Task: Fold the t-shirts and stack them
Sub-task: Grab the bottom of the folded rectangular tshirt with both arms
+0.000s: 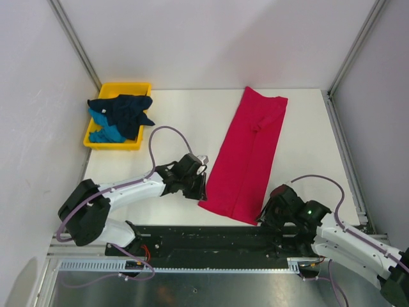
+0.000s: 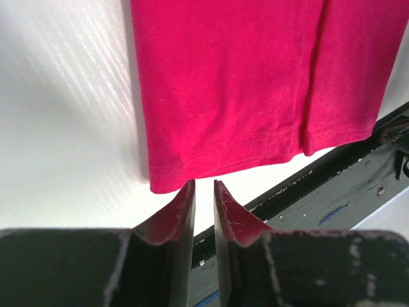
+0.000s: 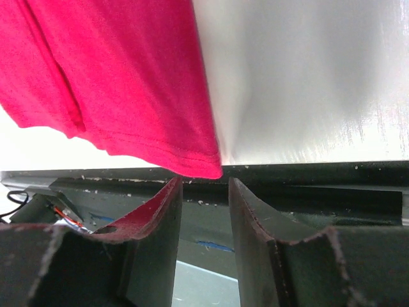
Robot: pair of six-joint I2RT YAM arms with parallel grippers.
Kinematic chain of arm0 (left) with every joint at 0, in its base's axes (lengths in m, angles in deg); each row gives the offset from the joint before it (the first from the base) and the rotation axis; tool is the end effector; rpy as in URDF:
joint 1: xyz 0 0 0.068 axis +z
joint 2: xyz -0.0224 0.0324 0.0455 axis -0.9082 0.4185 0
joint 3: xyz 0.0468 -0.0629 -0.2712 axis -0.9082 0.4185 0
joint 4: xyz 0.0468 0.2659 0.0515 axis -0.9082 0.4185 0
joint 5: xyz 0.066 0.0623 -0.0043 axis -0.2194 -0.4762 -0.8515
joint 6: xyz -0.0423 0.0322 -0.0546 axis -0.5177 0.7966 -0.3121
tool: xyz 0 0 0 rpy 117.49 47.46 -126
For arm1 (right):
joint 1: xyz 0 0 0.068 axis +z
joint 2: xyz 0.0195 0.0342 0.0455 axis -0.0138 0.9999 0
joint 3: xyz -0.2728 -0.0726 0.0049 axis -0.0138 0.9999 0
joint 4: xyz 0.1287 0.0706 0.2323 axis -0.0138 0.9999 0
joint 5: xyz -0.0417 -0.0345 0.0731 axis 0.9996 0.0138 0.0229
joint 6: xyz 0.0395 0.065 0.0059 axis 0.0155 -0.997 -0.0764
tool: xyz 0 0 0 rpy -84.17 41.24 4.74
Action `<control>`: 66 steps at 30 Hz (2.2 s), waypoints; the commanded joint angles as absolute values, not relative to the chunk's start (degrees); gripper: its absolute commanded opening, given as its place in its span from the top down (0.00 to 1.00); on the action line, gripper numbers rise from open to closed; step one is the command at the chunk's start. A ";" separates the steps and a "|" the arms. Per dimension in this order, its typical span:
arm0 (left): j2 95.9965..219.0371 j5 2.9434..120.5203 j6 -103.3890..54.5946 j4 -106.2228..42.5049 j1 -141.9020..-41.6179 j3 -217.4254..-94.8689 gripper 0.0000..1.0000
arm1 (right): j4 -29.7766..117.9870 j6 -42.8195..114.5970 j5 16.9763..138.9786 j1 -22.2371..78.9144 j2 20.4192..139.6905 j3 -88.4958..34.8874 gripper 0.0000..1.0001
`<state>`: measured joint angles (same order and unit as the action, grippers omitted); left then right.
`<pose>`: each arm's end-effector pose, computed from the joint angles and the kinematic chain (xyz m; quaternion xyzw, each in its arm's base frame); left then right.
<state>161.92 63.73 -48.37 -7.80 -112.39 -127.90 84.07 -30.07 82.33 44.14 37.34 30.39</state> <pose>0.1889 -0.2204 0.1632 0.1212 0.9497 -0.2467 0.1504 0.0948 0.0998 0.1309 0.2255 0.9400 0.2322 0.1079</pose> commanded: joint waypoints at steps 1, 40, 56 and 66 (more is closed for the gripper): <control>160.53 64.98 -47.05 -8.01 -111.48 -127.45 0.78 | 86.59 -32.38 83.91 44.30 35.00 30.38 0.60; 161.23 61.33 -45.20 -7.96 -110.84 -125.13 0.56 | 78.66 -34.82 83.75 43.21 37.60 33.53 0.95; 168.25 64.17 -44.64 -9.71 -110.79 -127.82 0.59 | 82.29 -32.76 84.52 42.42 36.92 31.46 1.00; 169.30 66.38 -45.65 -10.91 -111.16 -126.58 0.81 | 83.95 -31.55 85.29 42.45 36.69 29.92 1.00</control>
